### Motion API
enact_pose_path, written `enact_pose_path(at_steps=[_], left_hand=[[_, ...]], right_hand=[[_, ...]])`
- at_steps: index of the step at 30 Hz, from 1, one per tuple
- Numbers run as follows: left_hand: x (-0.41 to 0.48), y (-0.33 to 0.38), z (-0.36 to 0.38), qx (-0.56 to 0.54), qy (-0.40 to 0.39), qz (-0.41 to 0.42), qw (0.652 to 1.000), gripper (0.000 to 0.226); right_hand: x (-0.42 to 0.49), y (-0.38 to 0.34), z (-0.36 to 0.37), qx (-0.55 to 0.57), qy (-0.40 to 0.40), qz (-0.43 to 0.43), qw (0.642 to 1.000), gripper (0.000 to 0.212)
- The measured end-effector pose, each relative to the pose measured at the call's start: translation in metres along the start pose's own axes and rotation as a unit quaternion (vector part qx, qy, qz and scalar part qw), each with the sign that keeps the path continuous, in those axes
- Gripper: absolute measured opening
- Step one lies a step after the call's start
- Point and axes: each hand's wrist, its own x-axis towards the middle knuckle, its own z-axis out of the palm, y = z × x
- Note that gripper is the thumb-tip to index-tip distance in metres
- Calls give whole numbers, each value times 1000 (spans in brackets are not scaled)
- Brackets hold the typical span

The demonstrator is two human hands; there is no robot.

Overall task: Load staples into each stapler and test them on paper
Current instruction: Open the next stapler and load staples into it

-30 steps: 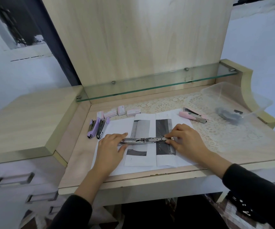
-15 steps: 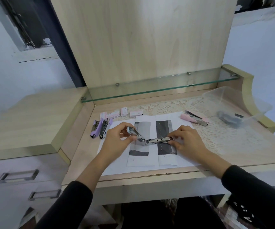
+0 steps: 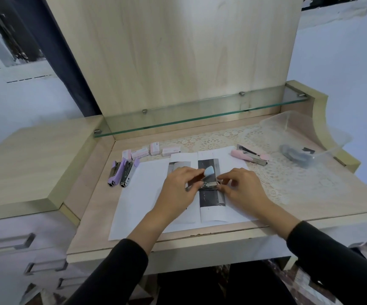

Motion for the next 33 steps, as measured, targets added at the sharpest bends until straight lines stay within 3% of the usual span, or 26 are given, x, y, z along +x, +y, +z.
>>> enact_pose_path(at_steps=[7,13,21,33], left_hand=[[1,-3,8,38,-39,19,998,25],[2,-2,11,40,-62,10,997,23],[1,-5,15,36,-60,14,997,23],[0,-7,9,23,-61,18,998,29]], right_hand=[[-2,-1,-1,49,20,-37,998,44],[-2,-4,-3,66,17,-54,996,22],[-2,-7,-3,42,-17,-25,999,21],[-4,-2,-2,73,9,-71,995,29]])
